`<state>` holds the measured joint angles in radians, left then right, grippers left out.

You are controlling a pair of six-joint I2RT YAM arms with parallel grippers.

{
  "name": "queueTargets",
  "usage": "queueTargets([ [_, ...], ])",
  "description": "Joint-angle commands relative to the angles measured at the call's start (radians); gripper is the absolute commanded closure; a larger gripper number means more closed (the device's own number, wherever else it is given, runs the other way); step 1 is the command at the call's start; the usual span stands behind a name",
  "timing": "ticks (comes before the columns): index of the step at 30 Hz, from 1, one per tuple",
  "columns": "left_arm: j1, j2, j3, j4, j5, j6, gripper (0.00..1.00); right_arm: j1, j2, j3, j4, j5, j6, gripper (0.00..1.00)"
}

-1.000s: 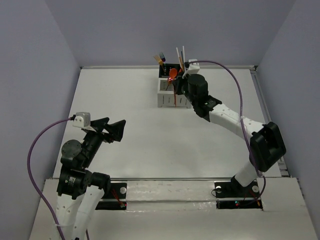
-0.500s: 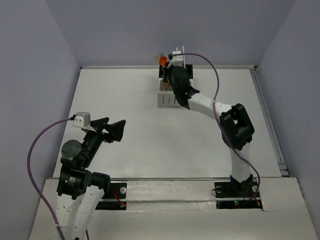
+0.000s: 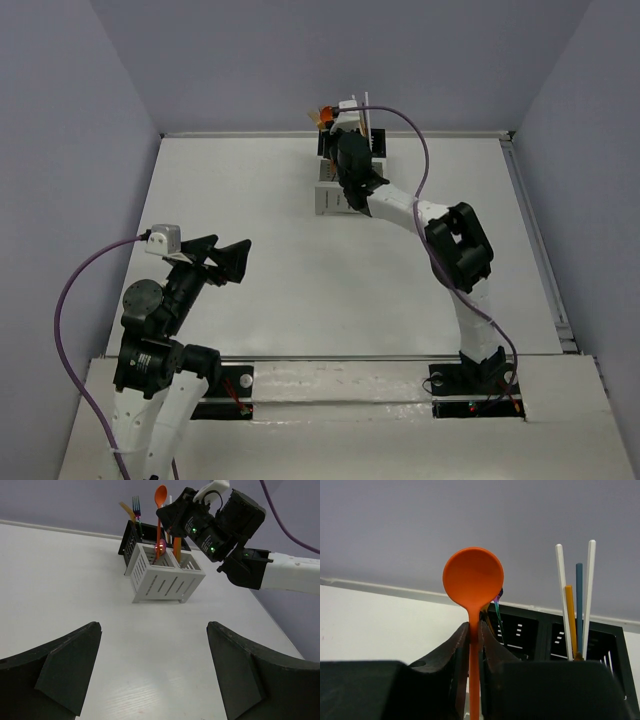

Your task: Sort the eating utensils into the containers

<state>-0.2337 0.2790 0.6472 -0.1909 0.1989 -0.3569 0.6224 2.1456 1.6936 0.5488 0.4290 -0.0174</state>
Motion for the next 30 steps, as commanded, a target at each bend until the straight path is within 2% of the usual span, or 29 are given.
queueTargets([
  [1, 0.004, -0.008, -0.008, 0.05, -0.004, 0.013, 0.01, 0.005, 0.011, 0.017, 0.094, 0.018, -0.015, 0.63],
  [3, 0.004, -0.004, -0.009, 0.05, -0.004, 0.013, 0.01, 0.005, -0.022, -0.015, 0.105, 0.002, -0.009, 0.48],
  [4, 0.004, -0.006, -0.009, 0.05, -0.003, 0.013, 0.01, 0.005, -0.039, -0.032, 0.126, -0.016, -0.006, 0.44],
  [9, 0.004, -0.02, -0.008, 0.051, 0.004, 0.015, 0.01, 0.014, -0.179, -0.141, 0.171, -0.048, 0.013, 0.37],
  [15, 0.004, -0.046, -0.011, 0.061, 0.002, 0.016, 0.01, 0.025, -0.416, -0.319, 0.221, -0.084, 0.016, 0.37],
  [20, 0.004, -0.04, -0.008, 0.059, -0.004, 0.019, 0.01, 0.036, -0.596, -0.469, 0.107, -0.061, 0.089, 0.38],
  [21, 0.013, -0.04, -0.008, 0.059, -0.006, 0.019, 0.01, 0.036, -0.634, -0.494, 0.077, -0.062, 0.111, 0.4],
  [23, 0.013, -0.043, -0.008, 0.059, -0.01, 0.019, 0.01, 0.045, -0.751, -0.538, -0.03, -0.087, 0.178, 0.58],
  [24, 0.013, -0.043, -0.006, 0.059, -0.018, 0.018, 0.01, 0.045, -0.791, -0.583, -0.068, -0.093, 0.201, 0.7],
  [25, 0.013, -0.041, -0.004, 0.061, -0.018, 0.022, 0.01, 0.045, -0.872, -0.604, -0.102, -0.101, 0.244, 0.93],
  [27, 0.013, -0.041, -0.003, 0.064, -0.019, 0.022, 0.01, 0.045, -0.988, -0.659, -0.225, -0.134, 0.29, 0.93],
  [28, 0.013, -0.041, -0.003, 0.064, -0.021, 0.024, 0.01, 0.045, -0.989, -0.675, -0.225, -0.134, 0.296, 0.93],
  [30, 0.013, -0.043, -0.001, 0.07, -0.023, 0.024, 0.01, 0.045, -1.117, -0.709, -0.294, -0.153, 0.304, 0.93],
])
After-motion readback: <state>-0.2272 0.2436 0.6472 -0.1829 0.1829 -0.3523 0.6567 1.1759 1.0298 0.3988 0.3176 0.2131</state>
